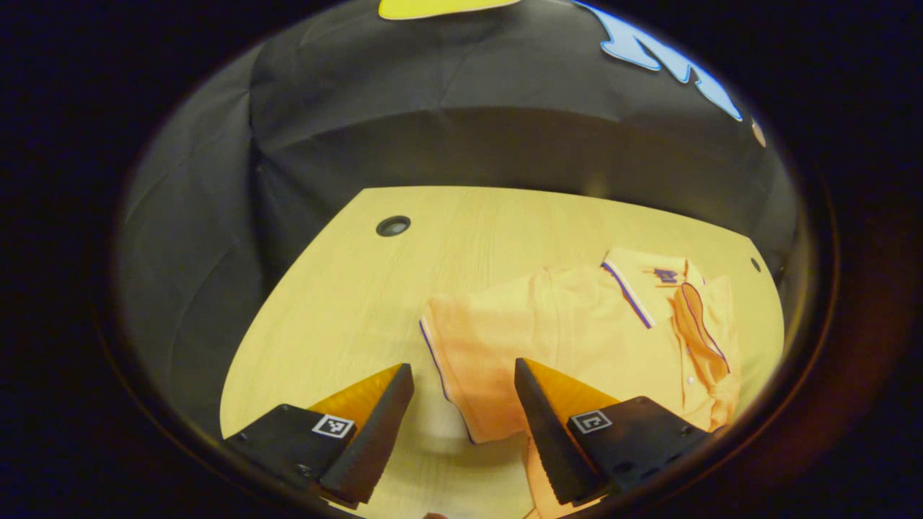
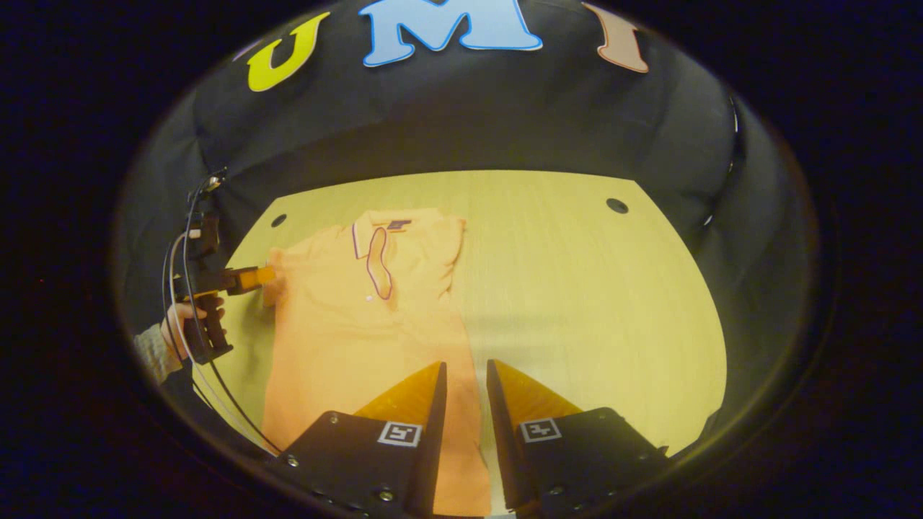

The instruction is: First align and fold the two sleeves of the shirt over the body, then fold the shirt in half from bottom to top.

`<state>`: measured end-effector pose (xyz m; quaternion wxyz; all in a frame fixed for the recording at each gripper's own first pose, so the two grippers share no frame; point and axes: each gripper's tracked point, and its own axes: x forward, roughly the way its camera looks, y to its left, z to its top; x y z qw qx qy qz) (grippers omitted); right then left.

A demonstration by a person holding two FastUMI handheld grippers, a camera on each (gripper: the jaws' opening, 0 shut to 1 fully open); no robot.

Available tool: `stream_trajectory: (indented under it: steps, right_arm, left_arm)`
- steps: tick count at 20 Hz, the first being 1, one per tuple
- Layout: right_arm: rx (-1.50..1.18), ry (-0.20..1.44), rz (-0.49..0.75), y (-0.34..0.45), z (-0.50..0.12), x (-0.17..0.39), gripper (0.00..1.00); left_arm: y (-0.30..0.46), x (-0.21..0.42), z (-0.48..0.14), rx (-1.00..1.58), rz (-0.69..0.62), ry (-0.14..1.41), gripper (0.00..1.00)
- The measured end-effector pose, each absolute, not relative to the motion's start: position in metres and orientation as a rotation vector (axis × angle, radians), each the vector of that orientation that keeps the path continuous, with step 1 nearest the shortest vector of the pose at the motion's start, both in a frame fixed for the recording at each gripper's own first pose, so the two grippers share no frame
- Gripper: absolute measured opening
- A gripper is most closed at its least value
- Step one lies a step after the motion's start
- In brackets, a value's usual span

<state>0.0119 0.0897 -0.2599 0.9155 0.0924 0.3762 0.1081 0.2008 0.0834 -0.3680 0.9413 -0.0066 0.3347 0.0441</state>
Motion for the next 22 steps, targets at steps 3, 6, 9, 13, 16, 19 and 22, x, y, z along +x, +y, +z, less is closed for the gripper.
stream_trajectory:
  steps: [3, 6, 9, 13, 16, 19, 22]
  right_arm:
    - [0.202, 0.792, 0.204, 0.087, -0.266, 0.005, 0.36]
    - [0.201, 0.8, 0.193, 0.084, -0.269, 0.003, 0.35]
    - [0.203, 0.802, 0.185, 0.083, -0.269, 0.002, 0.35]
    - [0.212, 0.813, 0.176, 0.082, -0.272, 0.001, 0.35]
    - [0.22, 0.822, 0.177, 0.082, -0.274, 0.0, 0.35]
    - [0.217, 0.829, 0.18, 0.083, -0.275, 0.0, 0.35]
    - [0.217, 0.838, 0.186, 0.083, -0.276, -0.001, 0.35]
  left_arm:
    - [0.076, 0.203, -0.381, -0.016, 0.083, 0.7, 0.94]
    - [0.073, 0.203, -0.391, -0.02, 0.086, 0.721, 0.94]
    - [0.07, 0.202, -0.397, -0.046, 0.092, 0.731, 0.94]
    - [0.066, 0.203, -0.397, -0.044, 0.081, 0.724, 0.91]
    - [0.06, 0.206, -0.396, -0.036, 0.066, 0.722, 0.48]
    - [0.054, 0.209, -0.394, -0.016, 0.057, 0.73, 0.27]
    - [0.052, 0.21, -0.395, 0.023, 0.062, 0.741, 0.14]
